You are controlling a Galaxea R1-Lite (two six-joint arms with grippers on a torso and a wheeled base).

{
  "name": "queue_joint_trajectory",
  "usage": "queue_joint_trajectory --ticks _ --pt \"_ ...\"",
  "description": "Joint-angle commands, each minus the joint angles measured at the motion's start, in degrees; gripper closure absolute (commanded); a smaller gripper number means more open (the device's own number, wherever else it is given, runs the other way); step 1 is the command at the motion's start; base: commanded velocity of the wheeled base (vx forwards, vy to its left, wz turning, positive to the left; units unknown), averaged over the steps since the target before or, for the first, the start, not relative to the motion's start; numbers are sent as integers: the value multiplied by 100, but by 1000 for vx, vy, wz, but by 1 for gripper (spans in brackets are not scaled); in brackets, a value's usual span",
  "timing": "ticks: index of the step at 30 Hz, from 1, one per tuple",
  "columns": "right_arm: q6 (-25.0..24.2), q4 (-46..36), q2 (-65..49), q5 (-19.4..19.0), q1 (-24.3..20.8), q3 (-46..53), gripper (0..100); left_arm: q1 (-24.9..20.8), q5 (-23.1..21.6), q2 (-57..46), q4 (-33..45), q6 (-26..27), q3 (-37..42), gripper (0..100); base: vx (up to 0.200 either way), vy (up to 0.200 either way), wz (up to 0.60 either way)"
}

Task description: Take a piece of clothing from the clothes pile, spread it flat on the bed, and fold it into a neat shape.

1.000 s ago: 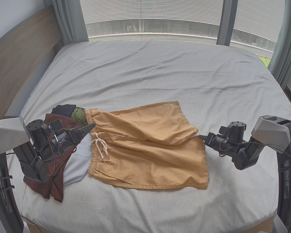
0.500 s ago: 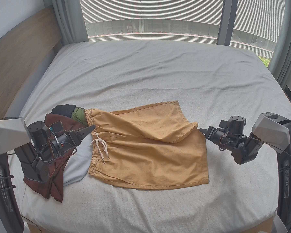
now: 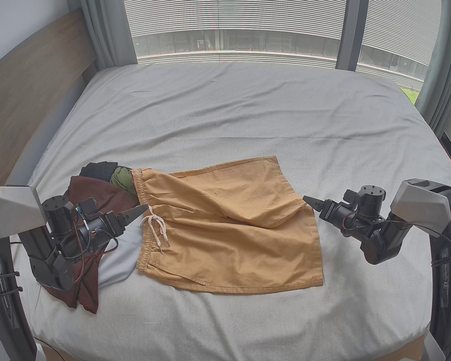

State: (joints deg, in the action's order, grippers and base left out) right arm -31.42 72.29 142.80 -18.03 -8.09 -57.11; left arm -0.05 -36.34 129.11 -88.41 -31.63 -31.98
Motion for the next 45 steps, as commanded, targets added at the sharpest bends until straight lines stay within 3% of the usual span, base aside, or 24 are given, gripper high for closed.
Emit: queue_joint_trajectory --ticks 1,8,17,24,45 --pt "21 584 -332 10 -87 675 0 -13 -40 -79 16 -88 201 0 0 0 0" --pt "197 1340 -692 10 -272 1563 0 -30 -40 -88 342 -88 464 0 0 0 0" --pt "347 1349 -657 10 -342 1624 0 -4 39 44 843 -80 464 0 0 0 0" --pt "347 1349 -622 10 -368 1616 0 -4 408 457 869 8 403 0 0 0 0" --pt "347 1349 -631 10 -342 1580 0 -65 637 730 1115 8 543 0 0 0 0"
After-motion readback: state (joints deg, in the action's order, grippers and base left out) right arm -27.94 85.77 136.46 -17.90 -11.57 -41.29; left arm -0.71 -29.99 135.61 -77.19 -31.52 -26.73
